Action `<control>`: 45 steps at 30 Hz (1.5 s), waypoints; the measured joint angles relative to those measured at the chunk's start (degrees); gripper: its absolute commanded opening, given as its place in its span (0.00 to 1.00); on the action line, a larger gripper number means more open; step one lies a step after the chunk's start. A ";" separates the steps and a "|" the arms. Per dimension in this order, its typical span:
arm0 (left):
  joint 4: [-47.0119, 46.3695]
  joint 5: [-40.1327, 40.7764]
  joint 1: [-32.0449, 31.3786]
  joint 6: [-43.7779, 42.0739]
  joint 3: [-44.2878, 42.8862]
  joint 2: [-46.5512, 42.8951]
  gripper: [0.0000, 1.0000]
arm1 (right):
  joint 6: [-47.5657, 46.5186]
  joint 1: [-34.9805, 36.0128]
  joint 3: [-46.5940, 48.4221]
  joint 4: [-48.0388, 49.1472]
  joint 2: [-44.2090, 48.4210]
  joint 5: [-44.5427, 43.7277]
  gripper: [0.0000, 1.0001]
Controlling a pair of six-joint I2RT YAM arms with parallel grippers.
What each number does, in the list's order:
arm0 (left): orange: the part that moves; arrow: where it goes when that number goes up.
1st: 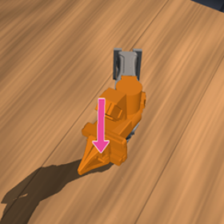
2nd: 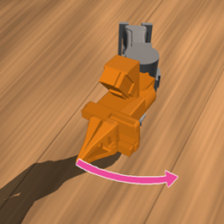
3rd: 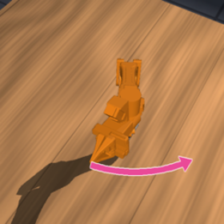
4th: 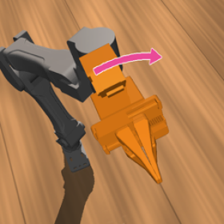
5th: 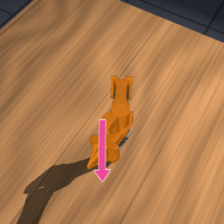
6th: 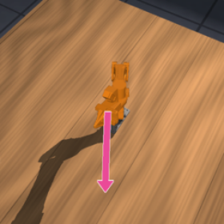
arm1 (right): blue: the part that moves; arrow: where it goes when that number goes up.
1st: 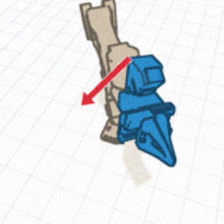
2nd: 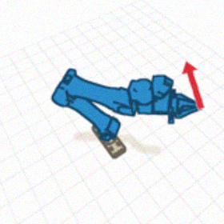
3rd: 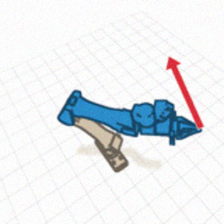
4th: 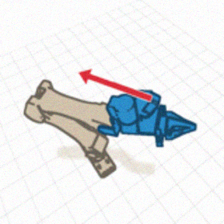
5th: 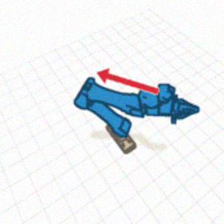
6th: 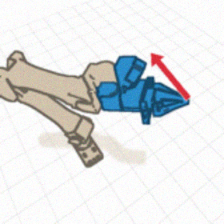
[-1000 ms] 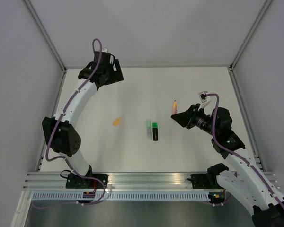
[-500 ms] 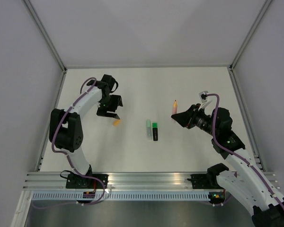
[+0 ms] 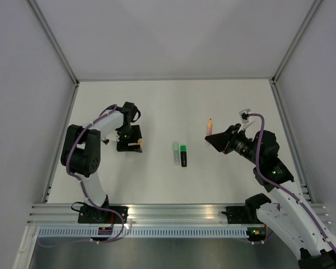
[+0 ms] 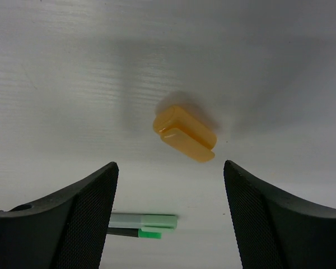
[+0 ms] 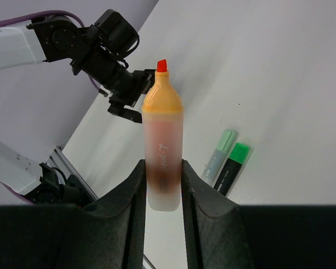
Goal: Insert the pens into the pen caps
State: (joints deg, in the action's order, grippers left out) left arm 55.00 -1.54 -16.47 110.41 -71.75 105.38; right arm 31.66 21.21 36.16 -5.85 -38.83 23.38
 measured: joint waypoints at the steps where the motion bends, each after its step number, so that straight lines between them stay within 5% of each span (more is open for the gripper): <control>1: -0.17 0.17 0.02 0.28 0.33 0.00 0.81 | -0.02 0.00 0.00 -0.09 0.26 -0.07 0.00; 23: -5.29 2.97 2.29 1.60 3.78 1.09 0.73 | -0.20 0.02 0.26 -0.70 0.61 -0.39 0.00; 37: -6.40 2.95 2.25 1.95 4.31 1.05 0.35 | -0.20 0.02 0.26 -0.70 0.63 -0.39 0.00; 45: -6.97 3.21 2.23 2.01 4.63 0.76 0.28 | -0.20 0.02 0.26 -0.70 0.63 -0.37 0.00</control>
State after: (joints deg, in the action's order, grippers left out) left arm 48.03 1.67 -14.24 112.42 -67.11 106.15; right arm 31.46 21.23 36.42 -6.55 -38.20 23.00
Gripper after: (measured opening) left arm 0.339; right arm 0.322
